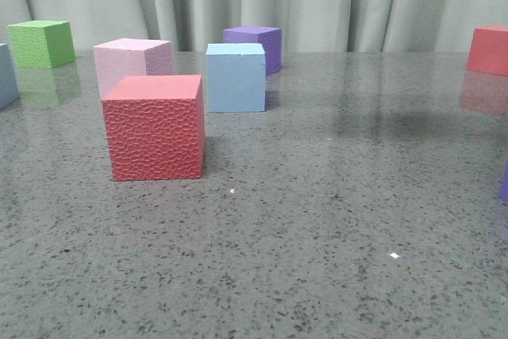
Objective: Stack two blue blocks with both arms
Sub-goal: 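Move the left gripper down onto the other light-blue cube and grasp it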
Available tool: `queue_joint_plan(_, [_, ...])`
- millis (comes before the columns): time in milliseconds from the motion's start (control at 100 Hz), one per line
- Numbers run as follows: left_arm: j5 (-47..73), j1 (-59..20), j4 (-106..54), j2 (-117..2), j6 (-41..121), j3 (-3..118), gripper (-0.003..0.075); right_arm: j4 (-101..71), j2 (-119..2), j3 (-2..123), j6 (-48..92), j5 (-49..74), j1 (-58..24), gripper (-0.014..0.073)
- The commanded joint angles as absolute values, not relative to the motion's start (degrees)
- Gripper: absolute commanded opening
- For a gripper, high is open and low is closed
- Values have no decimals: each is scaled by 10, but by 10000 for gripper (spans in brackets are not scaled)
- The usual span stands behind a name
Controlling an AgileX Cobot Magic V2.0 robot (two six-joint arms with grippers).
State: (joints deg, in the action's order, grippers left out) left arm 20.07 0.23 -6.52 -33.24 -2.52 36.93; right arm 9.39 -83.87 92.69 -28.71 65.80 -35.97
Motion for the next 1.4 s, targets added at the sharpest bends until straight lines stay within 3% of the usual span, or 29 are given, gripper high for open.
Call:
queue_joint_plan(0, [149,3,-72,-337,-29,390,620,111,-764,887,-291,592,-359,540])
queue_joint_plan(890, [163,3,-80,-366,-29,395,620,140,-363,445,-291,343,-359,540])
queue_joint_plan(1390, [386,3,-101,-623,-29,657,620,140,-347,416,-291,314,-359,540])
